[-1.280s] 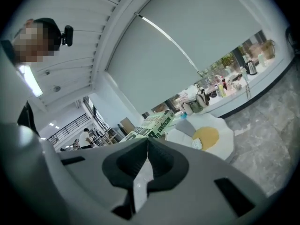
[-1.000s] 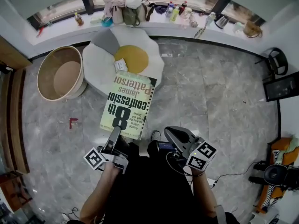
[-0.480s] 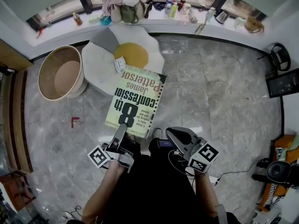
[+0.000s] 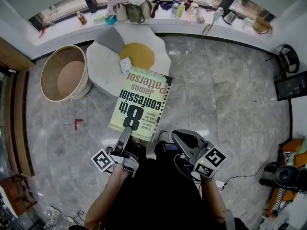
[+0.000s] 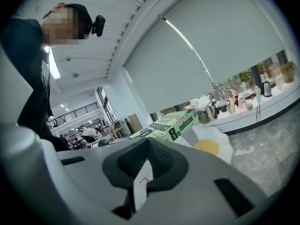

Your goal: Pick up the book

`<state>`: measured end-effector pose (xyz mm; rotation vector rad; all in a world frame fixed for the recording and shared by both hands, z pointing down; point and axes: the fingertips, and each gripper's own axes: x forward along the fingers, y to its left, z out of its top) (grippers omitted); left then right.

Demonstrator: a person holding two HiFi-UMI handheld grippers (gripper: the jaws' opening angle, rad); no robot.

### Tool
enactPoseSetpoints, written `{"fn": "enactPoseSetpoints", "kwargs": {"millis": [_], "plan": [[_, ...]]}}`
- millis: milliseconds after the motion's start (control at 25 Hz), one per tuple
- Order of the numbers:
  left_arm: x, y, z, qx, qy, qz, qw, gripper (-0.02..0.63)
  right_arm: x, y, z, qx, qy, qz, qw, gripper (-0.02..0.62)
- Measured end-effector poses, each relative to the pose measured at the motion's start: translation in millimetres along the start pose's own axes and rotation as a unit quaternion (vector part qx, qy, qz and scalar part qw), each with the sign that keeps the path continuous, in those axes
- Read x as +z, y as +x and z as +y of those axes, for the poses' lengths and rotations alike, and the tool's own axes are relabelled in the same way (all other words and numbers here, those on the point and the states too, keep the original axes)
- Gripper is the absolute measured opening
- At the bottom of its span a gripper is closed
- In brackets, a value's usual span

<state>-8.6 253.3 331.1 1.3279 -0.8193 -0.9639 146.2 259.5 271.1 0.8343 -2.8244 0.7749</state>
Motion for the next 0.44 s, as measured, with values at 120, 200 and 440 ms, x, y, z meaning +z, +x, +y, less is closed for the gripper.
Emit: {"fn": "enactPoseSetpoints", "kwargs": {"millis": [120, 200, 440], "plan": [[2.7, -1.3, 1.6, 0.001, 0.000, 0.004, 1.0000, 0.183, 1.4, 1.0, 0.4, -0.006, -0.005, 0.000, 1.000, 0.017], [3.0, -2.4, 1.6, 0.001, 0.000, 0.007, 1.0000, 0.183, 1.3, 0.8, 1.9, -0.010, -0.007, 0.000, 1.000, 0.017], [5.5, -6.1, -0.6, -0.002, -0.001, 0.016, 0.9999, 0.183, -0.8, 4.7, 10.2, -0.016, -0.006, 0.000, 1.000, 0.017]]}}
